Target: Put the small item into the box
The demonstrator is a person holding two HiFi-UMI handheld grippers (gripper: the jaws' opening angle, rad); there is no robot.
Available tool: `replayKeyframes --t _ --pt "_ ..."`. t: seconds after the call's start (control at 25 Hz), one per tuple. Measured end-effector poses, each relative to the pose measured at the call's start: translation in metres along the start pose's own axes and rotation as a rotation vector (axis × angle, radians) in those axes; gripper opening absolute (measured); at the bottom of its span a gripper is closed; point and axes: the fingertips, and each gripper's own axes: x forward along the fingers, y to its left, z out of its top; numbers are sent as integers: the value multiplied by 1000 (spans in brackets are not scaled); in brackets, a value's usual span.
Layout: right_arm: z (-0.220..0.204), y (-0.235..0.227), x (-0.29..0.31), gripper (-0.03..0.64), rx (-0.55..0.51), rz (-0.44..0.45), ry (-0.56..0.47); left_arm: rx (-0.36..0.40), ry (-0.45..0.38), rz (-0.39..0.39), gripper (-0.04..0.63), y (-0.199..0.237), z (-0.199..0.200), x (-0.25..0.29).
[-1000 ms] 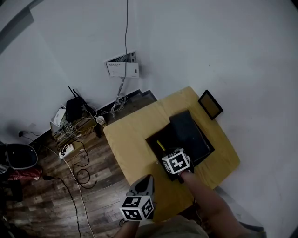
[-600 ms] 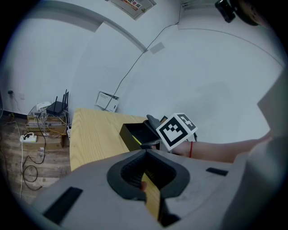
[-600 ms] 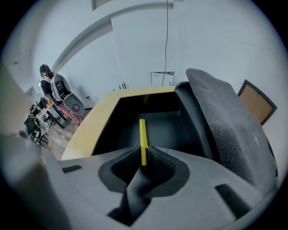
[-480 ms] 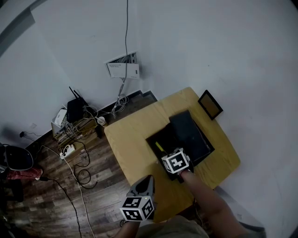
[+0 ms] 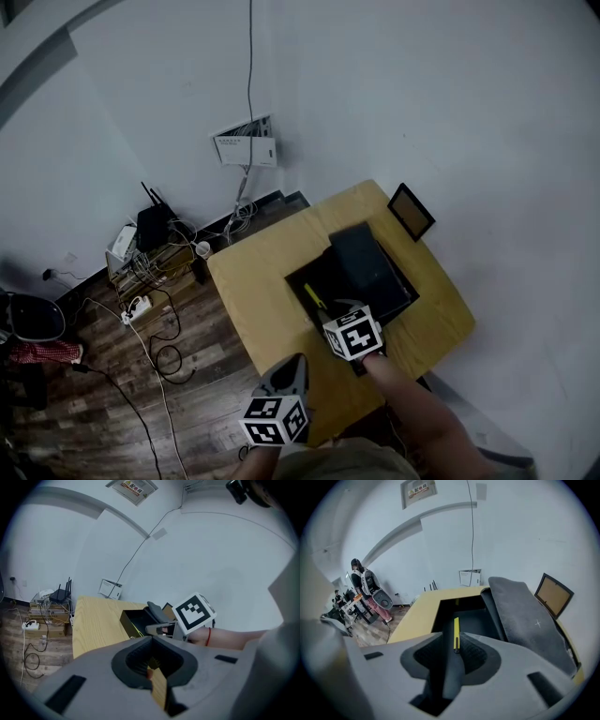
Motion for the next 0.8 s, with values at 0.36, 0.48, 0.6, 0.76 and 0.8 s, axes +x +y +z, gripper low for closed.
replayKeyframes --t 0.36,0.48,0.6,0.76,0.8 --pt "-2 21 -79 67 26 25 -174 5 -48 17 3 -32 -11 -25" --pt "-7 29 -108 49 39 40 -226 12 -65 23 3 -45 -15 -35" --pt "-15 35 -137 34 49 50 -278 18 -81 32 3 -57 -20 -45" --pt "-26 42 -177 17 42 50 -353 26 -104 44 3 -74 -28 -58" --pt "-30 44 -187 14 37 51 -373 29 -109 47 3 -79 -30 -62"
